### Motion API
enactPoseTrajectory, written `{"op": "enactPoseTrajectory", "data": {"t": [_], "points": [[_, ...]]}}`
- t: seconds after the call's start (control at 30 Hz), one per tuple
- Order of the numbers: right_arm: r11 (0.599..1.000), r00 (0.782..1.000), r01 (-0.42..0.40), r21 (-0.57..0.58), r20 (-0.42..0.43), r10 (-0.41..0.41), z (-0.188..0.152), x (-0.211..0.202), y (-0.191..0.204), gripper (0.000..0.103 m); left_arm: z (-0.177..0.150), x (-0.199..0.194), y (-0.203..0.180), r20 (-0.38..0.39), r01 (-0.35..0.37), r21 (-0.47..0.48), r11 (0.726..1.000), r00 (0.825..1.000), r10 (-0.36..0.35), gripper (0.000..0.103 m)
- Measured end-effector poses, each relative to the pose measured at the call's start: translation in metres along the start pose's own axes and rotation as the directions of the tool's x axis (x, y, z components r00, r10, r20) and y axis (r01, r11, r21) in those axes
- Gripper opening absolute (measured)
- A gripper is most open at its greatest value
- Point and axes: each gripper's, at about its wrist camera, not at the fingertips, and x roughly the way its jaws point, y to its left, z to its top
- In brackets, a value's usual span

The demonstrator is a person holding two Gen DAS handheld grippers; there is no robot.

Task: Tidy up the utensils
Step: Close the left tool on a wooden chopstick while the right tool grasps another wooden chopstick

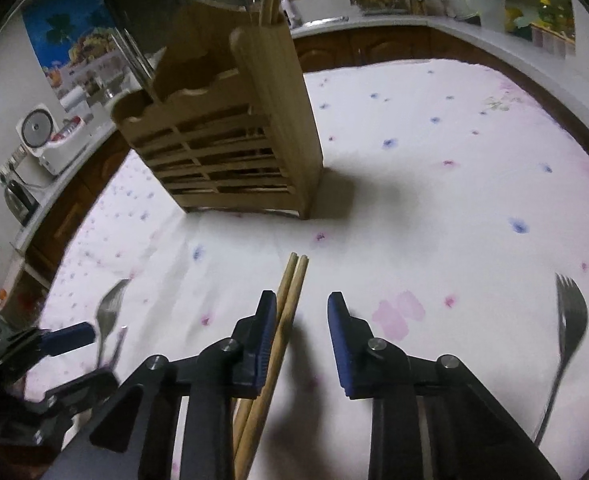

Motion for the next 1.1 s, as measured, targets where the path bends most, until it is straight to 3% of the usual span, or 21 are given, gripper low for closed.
{"op": "enactPoseTrajectory", "data": {"t": [0.17, 0.53, 0.73, 0.87, 1.03, 1.1], "points": [[0.998, 0.998, 0.047, -0.030, -0.028, -0.048, 0.010, 0.017, -0.002, 0.011, 0.001, 0.004, -0.006, -0.010, 0.018, 0.005, 1.000, 1.000, -0.018, 0.068], [0.999, 0.998, -0.014, -0.038, -0.054, 0.012, 0.014, 0.013, 0.000, 0.016, -0.003, 0.006, -0.005, -0.025, 0.036, 0.000, 0.999, 0.999, -0.036, 0.068], [0.996, 0.997, 0.036, -0.083, -0.071, -0.042, 0.011, 0.019, 0.009, 0.017, -0.006, 0.006, -0.005, -0.033, 0.040, -0.014, 0.999, 0.999, -0.041, 0.068], [0.983, 0.990, 0.079, -0.168, -0.100, -0.097, 0.009, 0.018, 0.016, 0.009, -0.006, 0.006, -0.012, -0.037, 0.049, -0.002, 0.999, 0.998, -0.049, 0.068], [0.980, 0.985, 0.122, -0.155, -0.103, -0.139, -0.010, -0.005, -0.015, 0.008, 0.003, 0.014, -0.033, -0.039, 0.059, 0.041, 0.997, 0.998, -0.057, 0.068], [0.988, 0.987, 0.111, -0.105, -0.103, -0.121, -0.015, -0.015, -0.034, 0.008, 0.012, 0.022, -0.040, -0.033, 0.052, 0.041, 0.998, 0.998, -0.051, 0.068]]}}
